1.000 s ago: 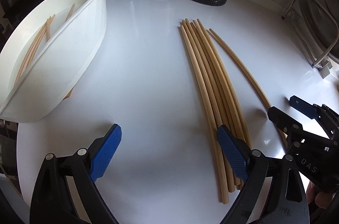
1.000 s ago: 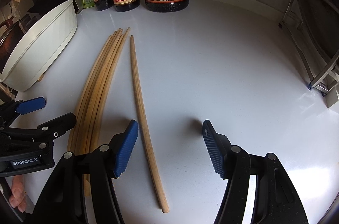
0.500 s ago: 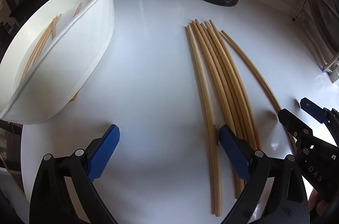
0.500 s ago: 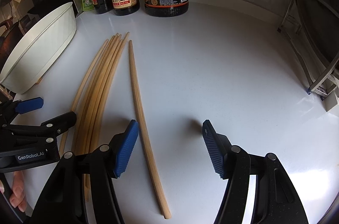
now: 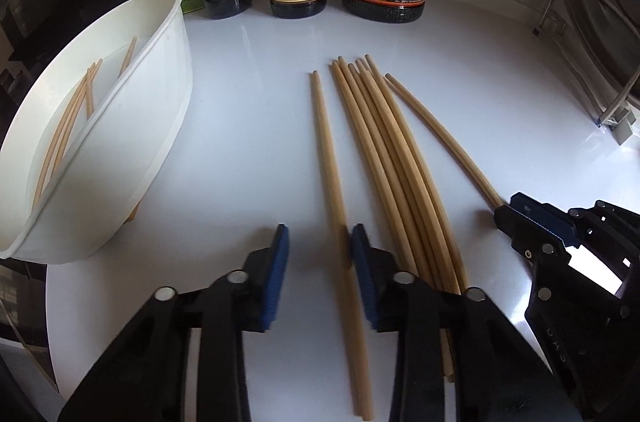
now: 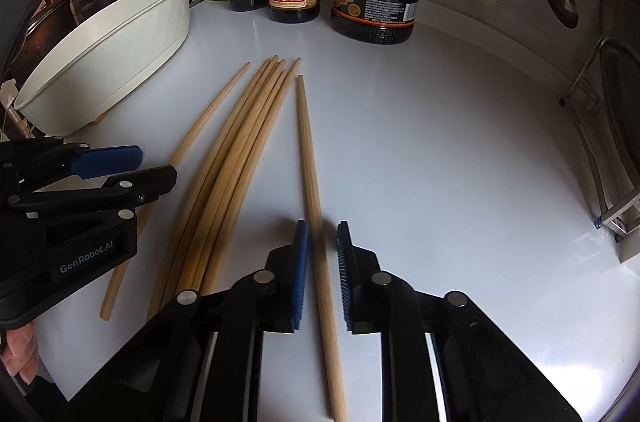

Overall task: Organize utensils
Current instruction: 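Close the left gripper on a chopstick while the right gripper grasps another, then lift both held chopsticks and carry them over the white basin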

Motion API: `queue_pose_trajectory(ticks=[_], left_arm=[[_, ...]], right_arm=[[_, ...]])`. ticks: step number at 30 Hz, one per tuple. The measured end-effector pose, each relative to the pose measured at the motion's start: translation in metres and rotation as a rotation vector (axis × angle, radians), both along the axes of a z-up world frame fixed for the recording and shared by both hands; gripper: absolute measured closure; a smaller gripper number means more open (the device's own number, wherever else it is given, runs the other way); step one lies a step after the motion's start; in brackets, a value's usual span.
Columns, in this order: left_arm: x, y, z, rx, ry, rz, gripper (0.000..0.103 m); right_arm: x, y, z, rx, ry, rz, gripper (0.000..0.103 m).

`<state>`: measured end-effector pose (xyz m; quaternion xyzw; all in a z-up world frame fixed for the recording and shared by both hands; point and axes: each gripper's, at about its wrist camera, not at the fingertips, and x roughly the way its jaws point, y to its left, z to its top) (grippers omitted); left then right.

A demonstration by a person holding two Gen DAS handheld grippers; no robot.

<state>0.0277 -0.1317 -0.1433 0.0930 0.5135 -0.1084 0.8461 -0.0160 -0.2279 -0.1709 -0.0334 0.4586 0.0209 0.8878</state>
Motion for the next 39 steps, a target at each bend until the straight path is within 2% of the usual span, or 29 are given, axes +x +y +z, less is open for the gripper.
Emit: queue_pose_trajectory(ticks=[2,11,14,20,25,30,39], left_arm=[[-0.001,-0.002,0.000,-0.009,0.006,-0.012,0.095],[0.004,0.008,0.008,-0.059,0.048,-0.012,0.096],[0.004,0.012,0.025,-0.085,0.028,-0.019,0.096],[0.013,0.028,0.076,-0.141,-0.058,-0.043,0.096],[0.028,0.065,0.112,-0.166,-0.112,-0.035,0.096],[0.046,0.121,0.128,-0.149,-0.139,0.025,0.096],[0.085,0.218,0.118,-0.119,-0.122,0.146,0.096]], right_arm=[[0.000,0.001,0.000,-0.003,0.001,-0.002,0.096],[-0.001,-0.010,0.010,0.091,0.013,-0.070,0.097],[-0.002,-0.012,0.025,0.121,-0.002,-0.096,0.097],[0.004,0.000,0.069,0.154,-0.060,-0.119,0.097],[0.017,0.028,0.106,0.178,-0.126,-0.102,0.097],[0.047,0.070,0.123,0.219,-0.148,-0.059,0.097],[0.118,0.165,0.124,0.257,-0.103,0.050,0.097]])
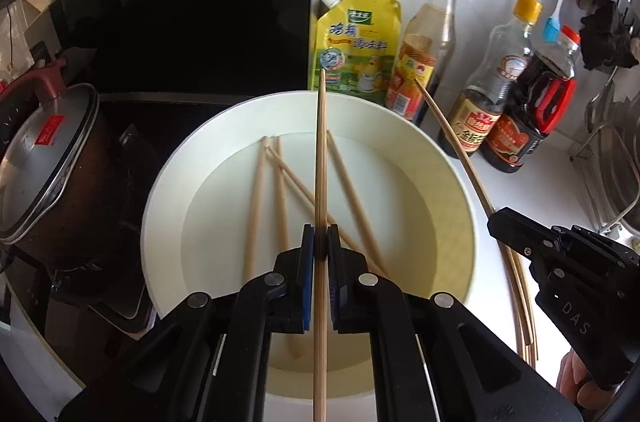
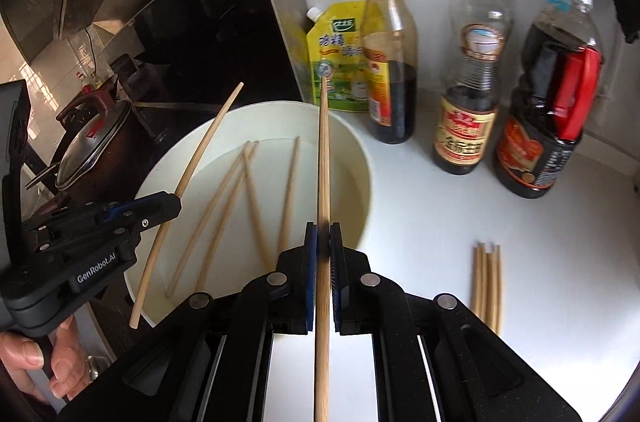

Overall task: Organize utensils
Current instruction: 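Lift both held chopsticks and carry them over the white basin, then open the left gripper while the right gripper releases its chopstick into the basin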

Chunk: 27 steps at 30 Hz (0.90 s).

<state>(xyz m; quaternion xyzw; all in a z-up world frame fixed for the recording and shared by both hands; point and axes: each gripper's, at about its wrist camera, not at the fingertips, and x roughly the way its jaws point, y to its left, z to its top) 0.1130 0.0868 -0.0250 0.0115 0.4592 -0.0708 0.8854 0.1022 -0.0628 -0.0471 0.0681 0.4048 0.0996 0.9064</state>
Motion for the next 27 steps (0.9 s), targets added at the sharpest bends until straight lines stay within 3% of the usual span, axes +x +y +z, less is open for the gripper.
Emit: queue_pose_trajectory(ticks=[10,22,24,25,27], left_arm=[[0.031,0.038,-0.036,-0.026,0.081,0.033,0.096],[0.046,0.042,-0.060,-0.025,0.144,0.027,0.095],[0.045,0.044,-0.059,-0.028,0.140,0.031,0.087],[0.045,0.045,-0.057,-0.026,0.133,0.036,0.076],[0.042,0.047,-0.052,-0.016,0.111,0.050,0.046]], right_arm=[[0.059,0.063,-0.030,-0.010,0.118,0.051,0.097],[0.074,0.058,-0.048,0.038,0.198,0.008,0.095],[0.072,0.057,-0.047,0.042,0.193,-0.002,0.081],[0.070,0.055,-0.045,0.038,0.185,-0.009,0.074],[0.067,0.054,-0.042,0.030,0.174,-0.014,0.074]])
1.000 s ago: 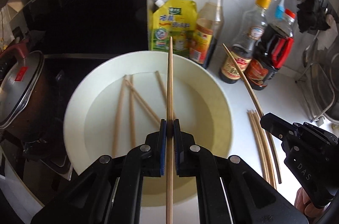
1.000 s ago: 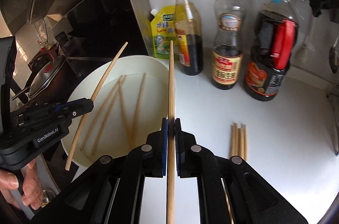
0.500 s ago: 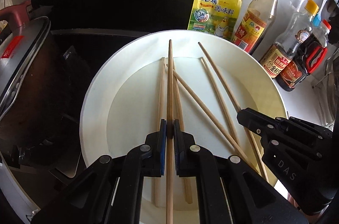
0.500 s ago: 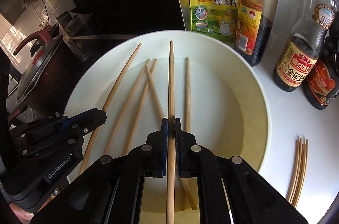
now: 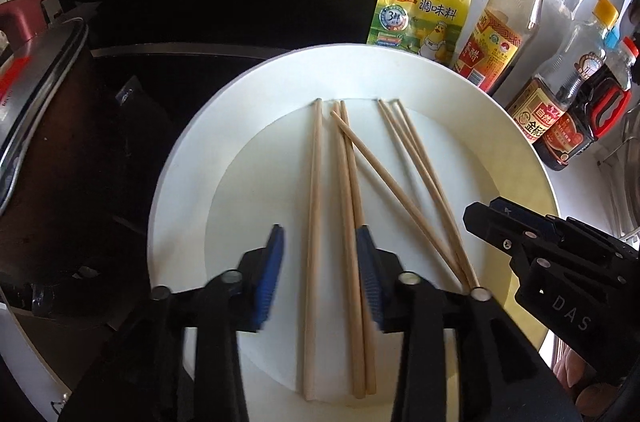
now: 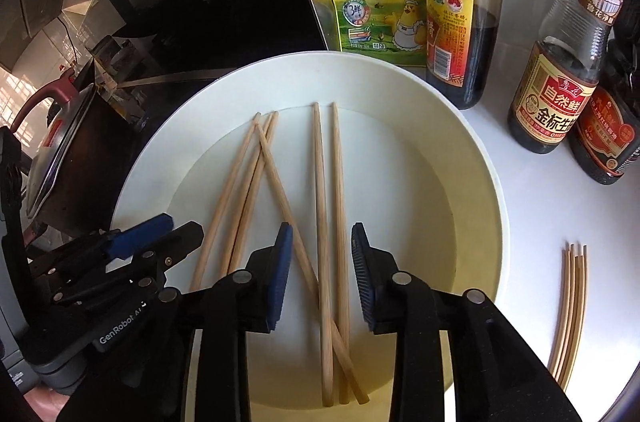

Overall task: Organize utensils
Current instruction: 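Open the left gripper while the right gripper releases its chopstick into the basin, then move both open grippers back to the chopstick bundle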

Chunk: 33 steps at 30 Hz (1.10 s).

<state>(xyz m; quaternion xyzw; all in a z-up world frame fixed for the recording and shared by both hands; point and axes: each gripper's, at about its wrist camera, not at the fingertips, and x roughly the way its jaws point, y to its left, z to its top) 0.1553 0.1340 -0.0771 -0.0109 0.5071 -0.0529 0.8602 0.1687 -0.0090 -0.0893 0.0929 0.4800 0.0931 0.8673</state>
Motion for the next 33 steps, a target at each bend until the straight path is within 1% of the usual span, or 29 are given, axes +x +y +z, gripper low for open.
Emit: queue_pose_trajectory(ticks=[1,2,6,9,12,16,18,22,25,28,33], left_arm=[[-0.002,0.002,0.003,0.000,-0.013,0.009,0.041],[-0.004,0.004,0.006,-0.003,-0.023,0.014,0.039],[-0.009,0.008,0.011,0.009,-0.027,0.021,0.039],[-0.015,0.012,0.013,0.019,-0.025,0.027,0.035],[-0.022,0.016,0.014,0.030,-0.022,0.042,0.030],[-0.033,0.018,0.019,0.035,-0.032,0.054,0.027],[-0.038,0.019,0.022,0.039,-0.041,0.057,0.022],[-0.048,0.018,0.024,0.057,-0.046,0.064,0.021],[-0.056,0.018,0.028,0.060,-0.051,0.069,0.021],[-0.063,0.016,0.032,0.055,-0.051,0.072,0.021],[-0.080,0.006,0.040,0.058,-0.064,0.066,0.019]], right_arm=[[-0.002,-0.001,0.001,-0.003,-0.004,-0.002,0.074],[-0.003,-0.002,0.003,-0.004,-0.008,-0.003,0.074],[-0.009,-0.003,0.006,-0.007,-0.017,-0.008,0.074],[-0.013,-0.002,0.008,-0.011,-0.022,-0.009,0.072],[-0.019,-0.003,0.012,-0.012,-0.034,-0.012,0.066],[-0.029,-0.004,0.020,-0.018,-0.057,-0.014,0.060],[-0.033,-0.004,0.023,-0.016,-0.062,-0.011,0.057],[-0.043,-0.005,0.028,-0.012,-0.067,-0.007,0.055],[-0.054,-0.006,0.033,-0.018,-0.082,-0.009,0.050],[-0.066,-0.008,0.038,-0.041,-0.100,-0.019,0.049],[-0.086,-0.014,0.044,-0.048,-0.116,-0.015,0.046]])
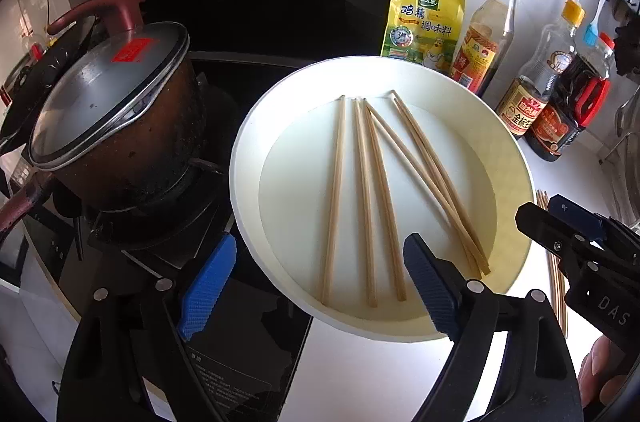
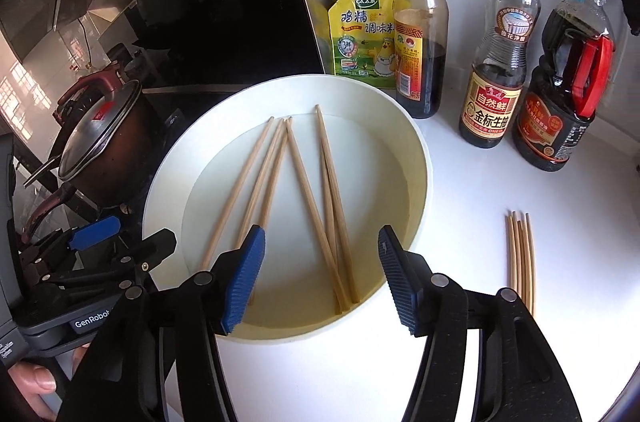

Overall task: Organize utensils
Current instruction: 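Move both open grippers back to the chopstick bundle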

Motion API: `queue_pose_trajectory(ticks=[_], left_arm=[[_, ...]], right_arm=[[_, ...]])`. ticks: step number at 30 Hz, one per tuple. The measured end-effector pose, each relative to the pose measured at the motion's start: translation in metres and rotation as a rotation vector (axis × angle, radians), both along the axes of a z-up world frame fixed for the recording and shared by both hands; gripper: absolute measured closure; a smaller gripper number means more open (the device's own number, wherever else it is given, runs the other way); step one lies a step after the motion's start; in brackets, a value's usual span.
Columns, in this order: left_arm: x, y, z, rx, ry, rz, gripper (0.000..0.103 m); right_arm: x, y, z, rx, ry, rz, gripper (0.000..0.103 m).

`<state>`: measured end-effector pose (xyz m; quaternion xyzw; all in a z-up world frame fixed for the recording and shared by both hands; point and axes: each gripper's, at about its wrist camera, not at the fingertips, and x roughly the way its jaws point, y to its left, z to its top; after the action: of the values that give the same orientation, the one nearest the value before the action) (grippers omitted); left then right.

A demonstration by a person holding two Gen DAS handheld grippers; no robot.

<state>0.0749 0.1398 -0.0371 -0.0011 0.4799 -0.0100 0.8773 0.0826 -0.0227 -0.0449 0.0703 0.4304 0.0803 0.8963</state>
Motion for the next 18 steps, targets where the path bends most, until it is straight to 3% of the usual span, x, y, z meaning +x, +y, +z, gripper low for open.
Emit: queue_pose_trajectory(ticks=[18], left_arm=[[-0.057,-0.075,0.019,0.018,-0.033,-0.098,0.019]], right_arm=[[-0.079,-0.067,0.010,0.006,-0.045,-0.091,0.045]])
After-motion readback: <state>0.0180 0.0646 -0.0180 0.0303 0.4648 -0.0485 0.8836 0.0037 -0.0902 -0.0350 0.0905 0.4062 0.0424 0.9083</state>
